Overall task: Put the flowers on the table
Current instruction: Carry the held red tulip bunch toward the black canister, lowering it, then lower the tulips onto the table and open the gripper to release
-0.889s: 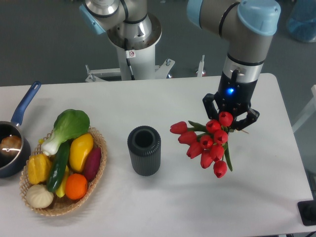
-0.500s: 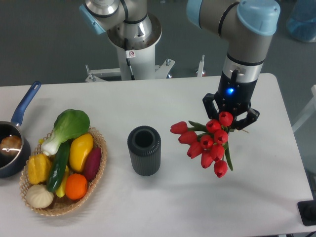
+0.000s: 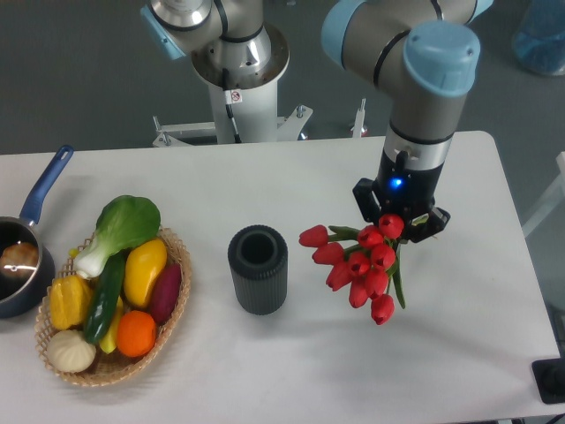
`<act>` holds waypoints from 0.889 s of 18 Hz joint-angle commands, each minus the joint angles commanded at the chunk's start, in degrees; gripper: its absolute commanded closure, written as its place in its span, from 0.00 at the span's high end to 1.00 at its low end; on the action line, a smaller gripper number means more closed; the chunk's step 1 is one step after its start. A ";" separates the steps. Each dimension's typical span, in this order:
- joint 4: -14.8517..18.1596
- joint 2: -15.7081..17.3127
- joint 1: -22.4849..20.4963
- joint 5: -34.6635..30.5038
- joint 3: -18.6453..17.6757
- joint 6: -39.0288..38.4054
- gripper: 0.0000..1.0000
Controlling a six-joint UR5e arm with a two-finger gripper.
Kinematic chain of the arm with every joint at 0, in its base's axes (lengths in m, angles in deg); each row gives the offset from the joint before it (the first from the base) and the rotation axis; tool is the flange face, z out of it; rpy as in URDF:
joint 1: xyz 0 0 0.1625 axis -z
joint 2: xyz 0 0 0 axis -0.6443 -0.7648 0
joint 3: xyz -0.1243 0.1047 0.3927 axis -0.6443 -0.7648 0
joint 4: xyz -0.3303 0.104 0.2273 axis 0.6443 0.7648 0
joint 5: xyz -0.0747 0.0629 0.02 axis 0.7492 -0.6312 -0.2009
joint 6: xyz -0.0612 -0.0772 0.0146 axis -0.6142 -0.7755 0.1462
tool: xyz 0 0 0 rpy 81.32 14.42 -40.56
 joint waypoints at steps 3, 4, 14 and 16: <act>-0.35 -0.79 0.36 -2.37 -1.75 0.00 0.27; -0.35 -1.14 0.62 -2.82 -2.11 0.00 0.27; -0.62 -2.38 1.15 -4.22 -4.30 0.09 0.52; -0.70 -2.99 1.50 -5.10 -4.66 0.09 0.76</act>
